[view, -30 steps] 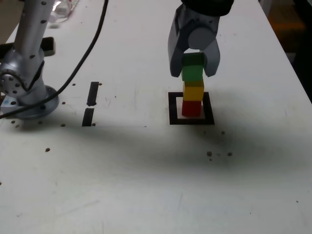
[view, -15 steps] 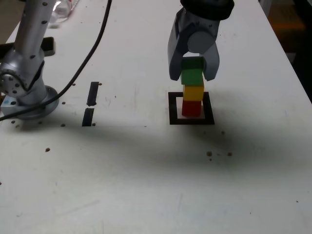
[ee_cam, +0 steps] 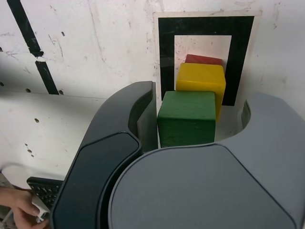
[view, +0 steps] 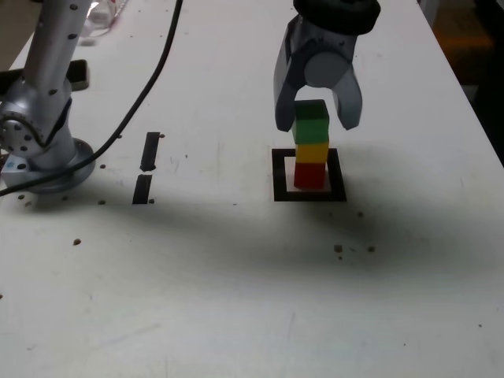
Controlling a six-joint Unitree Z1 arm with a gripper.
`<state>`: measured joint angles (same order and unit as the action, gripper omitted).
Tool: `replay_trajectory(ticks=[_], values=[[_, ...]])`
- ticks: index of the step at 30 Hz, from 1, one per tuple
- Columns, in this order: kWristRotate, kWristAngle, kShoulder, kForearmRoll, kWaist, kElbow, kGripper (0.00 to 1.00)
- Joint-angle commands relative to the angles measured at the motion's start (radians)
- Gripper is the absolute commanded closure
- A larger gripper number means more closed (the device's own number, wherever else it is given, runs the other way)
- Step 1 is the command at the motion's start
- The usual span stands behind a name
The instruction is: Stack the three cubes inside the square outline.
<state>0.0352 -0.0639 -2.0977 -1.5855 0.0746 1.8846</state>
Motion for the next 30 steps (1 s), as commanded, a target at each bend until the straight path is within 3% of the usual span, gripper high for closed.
replay_trajectory(ticks=[1,13,20,30], values=[[-0.003,0.002,-0.002,-0.007,0.002,0.007,0.28],[-0.004,0.022,0.045,-0.03,0.002,0.003,0.24],[-0.004,0.042,0.177,-0.053,0.002,-0.037,0.23],[-0.004,0.068,0.352,-0.043,-0.028,-0.217,0.22]])
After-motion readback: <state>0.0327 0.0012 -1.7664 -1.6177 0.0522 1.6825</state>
